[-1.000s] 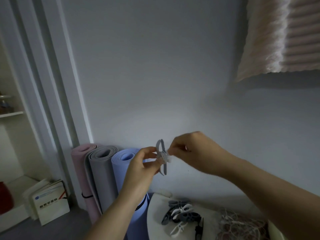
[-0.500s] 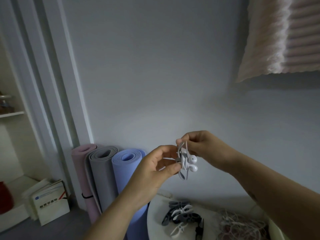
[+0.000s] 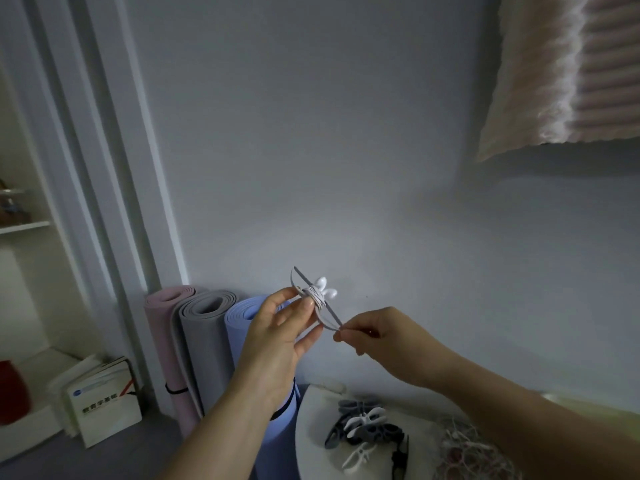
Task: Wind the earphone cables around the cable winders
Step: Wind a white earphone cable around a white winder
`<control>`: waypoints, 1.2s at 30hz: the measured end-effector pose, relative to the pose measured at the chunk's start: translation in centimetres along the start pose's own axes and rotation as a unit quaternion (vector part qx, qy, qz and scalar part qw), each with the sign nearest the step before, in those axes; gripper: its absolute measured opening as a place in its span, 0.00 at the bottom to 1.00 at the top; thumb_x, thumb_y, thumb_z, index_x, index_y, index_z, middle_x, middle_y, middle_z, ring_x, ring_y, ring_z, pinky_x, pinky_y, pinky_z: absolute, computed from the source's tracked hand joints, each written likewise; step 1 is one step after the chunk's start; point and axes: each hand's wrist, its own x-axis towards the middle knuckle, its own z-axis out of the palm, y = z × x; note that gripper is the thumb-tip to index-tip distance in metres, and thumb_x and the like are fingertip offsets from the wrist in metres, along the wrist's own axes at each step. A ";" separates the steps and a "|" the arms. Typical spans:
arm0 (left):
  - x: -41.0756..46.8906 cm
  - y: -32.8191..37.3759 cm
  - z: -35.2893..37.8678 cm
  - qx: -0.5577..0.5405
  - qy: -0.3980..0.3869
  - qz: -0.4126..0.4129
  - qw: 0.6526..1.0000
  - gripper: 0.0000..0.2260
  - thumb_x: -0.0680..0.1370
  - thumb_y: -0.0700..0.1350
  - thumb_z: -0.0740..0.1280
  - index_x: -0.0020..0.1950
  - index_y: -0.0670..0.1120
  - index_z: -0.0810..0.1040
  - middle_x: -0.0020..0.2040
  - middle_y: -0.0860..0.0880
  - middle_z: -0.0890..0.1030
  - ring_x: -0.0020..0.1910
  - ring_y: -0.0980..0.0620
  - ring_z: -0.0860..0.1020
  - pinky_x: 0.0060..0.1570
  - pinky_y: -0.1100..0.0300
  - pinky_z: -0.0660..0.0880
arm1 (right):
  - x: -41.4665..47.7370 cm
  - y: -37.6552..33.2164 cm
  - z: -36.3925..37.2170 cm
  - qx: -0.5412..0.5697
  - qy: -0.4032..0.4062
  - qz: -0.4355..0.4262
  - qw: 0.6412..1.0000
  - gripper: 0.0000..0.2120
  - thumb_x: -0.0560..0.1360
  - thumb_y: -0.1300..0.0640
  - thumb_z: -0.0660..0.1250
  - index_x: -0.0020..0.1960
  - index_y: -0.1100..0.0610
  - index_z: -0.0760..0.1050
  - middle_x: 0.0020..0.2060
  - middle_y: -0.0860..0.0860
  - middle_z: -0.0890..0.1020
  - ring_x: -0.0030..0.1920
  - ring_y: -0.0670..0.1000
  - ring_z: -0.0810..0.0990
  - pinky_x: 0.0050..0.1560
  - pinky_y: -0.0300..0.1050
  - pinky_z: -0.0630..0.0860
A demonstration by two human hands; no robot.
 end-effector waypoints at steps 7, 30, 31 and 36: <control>-0.1 -0.2 0.1 0.057 0.004 -0.007 0.998 0.07 0.79 0.38 0.65 0.56 0.44 0.75 0.43 0.50 0.86 0.41 0.56 0.84 0.42 0.59 0.77 | -0.1 -1.1 -1.0 -0.162 0.055 -0.069 0.983 0.10 0.78 0.55 0.63 0.46 0.57 0.82 0.35 0.44 0.79 0.33 0.41 0.75 0.36 0.31 0.70; -1.2 -0.2 0.8 0.175 -0.136 -0.053 0.974 0.13 0.80 0.42 0.63 0.60 0.56 0.76 0.42 0.51 0.84 0.51 0.52 0.82 0.54 0.58 0.74 | -0.1 -1.1 -2.3 0.088 0.088 -0.049 0.991 0.04 0.73 0.57 0.70 0.41 0.54 0.81 0.32 0.54 0.81 0.30 0.45 0.71 0.33 0.37 0.69; -1.1 -0.3 0.9 0.164 -0.138 -0.055 0.975 0.12 0.80 0.41 0.62 0.61 0.54 0.76 0.40 0.51 0.83 0.48 0.51 0.83 0.55 0.57 0.75 | -0.2 -1.1 -2.4 0.103 0.079 -0.047 0.990 0.04 0.74 0.58 0.70 0.41 0.53 0.81 0.32 0.50 0.81 0.31 0.44 0.73 0.35 0.37 0.72; -1.1 -0.5 1.1 0.235 -0.149 -0.033 0.960 0.11 0.81 0.43 0.62 0.57 0.58 0.76 0.39 0.57 0.82 0.41 0.58 0.81 0.50 0.60 0.77 | -0.2 -1.1 -2.8 0.105 0.059 -0.034 0.992 0.04 0.75 0.60 0.68 0.44 0.54 0.82 0.34 0.48 0.83 0.32 0.46 0.74 0.34 0.36 0.71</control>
